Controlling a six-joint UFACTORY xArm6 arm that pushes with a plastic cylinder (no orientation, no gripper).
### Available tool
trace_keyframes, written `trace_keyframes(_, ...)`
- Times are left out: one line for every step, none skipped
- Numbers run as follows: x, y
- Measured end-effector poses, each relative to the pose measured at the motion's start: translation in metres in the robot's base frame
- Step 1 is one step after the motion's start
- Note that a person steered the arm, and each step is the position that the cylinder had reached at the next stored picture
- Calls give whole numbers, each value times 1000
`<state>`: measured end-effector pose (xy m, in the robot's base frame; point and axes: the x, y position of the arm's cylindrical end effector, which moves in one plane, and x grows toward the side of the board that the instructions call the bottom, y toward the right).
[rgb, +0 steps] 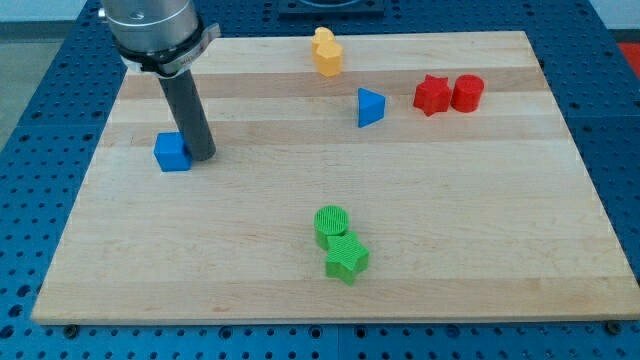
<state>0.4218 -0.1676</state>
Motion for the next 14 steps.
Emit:
trace_keyframes(7, -18)
trace_keyframes(10, -37)
trace_keyframes(9, -43)
trace_keyframes(2, 4)
trace_keyframes(-5, 95)
trace_keyframes(-14, 184)
trace_keyframes(-36, 236)
trace_keyframes(-62, 270)
trace_keyframes(-71, 269)
trace_keyframes(-71, 251)
trace_keyframes(-71, 226)
trace_keyframes(-71, 198)
trace_keyframes(-72, 170)
trace_keyframes(-76, 139)
